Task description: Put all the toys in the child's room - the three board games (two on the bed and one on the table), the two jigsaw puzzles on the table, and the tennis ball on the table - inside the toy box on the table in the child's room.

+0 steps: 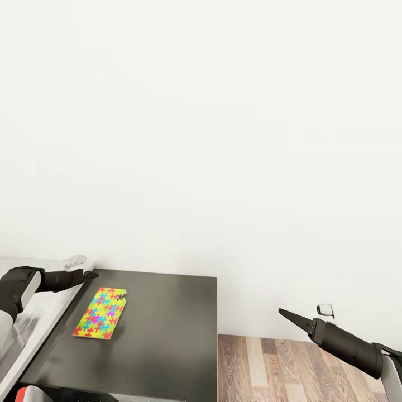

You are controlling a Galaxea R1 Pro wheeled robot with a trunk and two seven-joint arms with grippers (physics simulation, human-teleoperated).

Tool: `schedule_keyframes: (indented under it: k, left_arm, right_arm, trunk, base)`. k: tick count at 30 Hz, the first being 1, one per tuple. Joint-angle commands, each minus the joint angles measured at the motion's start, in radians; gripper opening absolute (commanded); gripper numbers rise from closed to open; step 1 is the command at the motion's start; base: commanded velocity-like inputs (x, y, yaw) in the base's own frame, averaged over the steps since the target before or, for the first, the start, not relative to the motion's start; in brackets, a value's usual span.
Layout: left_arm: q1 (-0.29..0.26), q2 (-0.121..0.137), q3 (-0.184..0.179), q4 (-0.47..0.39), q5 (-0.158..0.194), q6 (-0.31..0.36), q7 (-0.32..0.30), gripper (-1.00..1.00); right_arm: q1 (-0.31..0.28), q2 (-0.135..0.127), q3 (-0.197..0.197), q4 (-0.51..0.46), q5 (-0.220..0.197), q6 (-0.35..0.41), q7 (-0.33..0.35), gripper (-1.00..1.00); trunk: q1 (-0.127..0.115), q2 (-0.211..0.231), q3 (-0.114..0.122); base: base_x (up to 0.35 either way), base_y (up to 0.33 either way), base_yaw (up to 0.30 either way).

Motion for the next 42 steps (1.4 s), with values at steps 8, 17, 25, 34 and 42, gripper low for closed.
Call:
schedule_keyframes:
  k: [8, 17, 25, 34, 42]
  left_arm:
    - [-0.001, 0.009, 0.003, 0.000, 0.008, 0.006, 0.001, 1.00]
    - [-0.001, 0.011, 0.002, 0.000, 0.008, 0.004, 0.001, 1.00]
    - [-0.001, 0.011, 0.001, 0.000, 0.008, -0.001, 0.001, 1.00]
    - [-0.001, 0.012, -0.002, 0.000, 0.008, -0.003, 0.000, 1.00]
    - [-0.001, 0.013, -0.024, 0.000, 0.008, -0.023, -0.032, 1.00]
  right_arm:
    - [-0.001, 0.000, 0.000, 0.000, -0.001, 0.005, 0.002, 1.00]
    - [-0.001, 0.000, 0.000, 0.000, -0.001, 0.005, 0.002, 1.00]
    - [-0.001, 0.000, 0.000, 0.000, -0.001, 0.005, 0.003, 1.00]
    - [0.000, -0.001, 0.000, 0.000, -0.001, 0.005, 0.004, 1.00]
    - [0.000, -0.002, -0.001, 0.000, -0.001, 0.005, 0.005, 1.00]
  trunk:
    - [0.001, -0.002, -0.015]
    - [0.001, -0.002, -0.030]
    - [0.001, -0.002, -0.043]
    - [0.001, -0.002, -0.058]
    - [0.001, -0.002, -0.071]
  base:
    - [0.000, 0.000, 0.000]
    - [0.000, 0.000, 0.000]
    - [0.000, 0.000, 0.000]
    - [0.000, 0.000, 0.000]
    - [0.000, 0.000, 0.000]
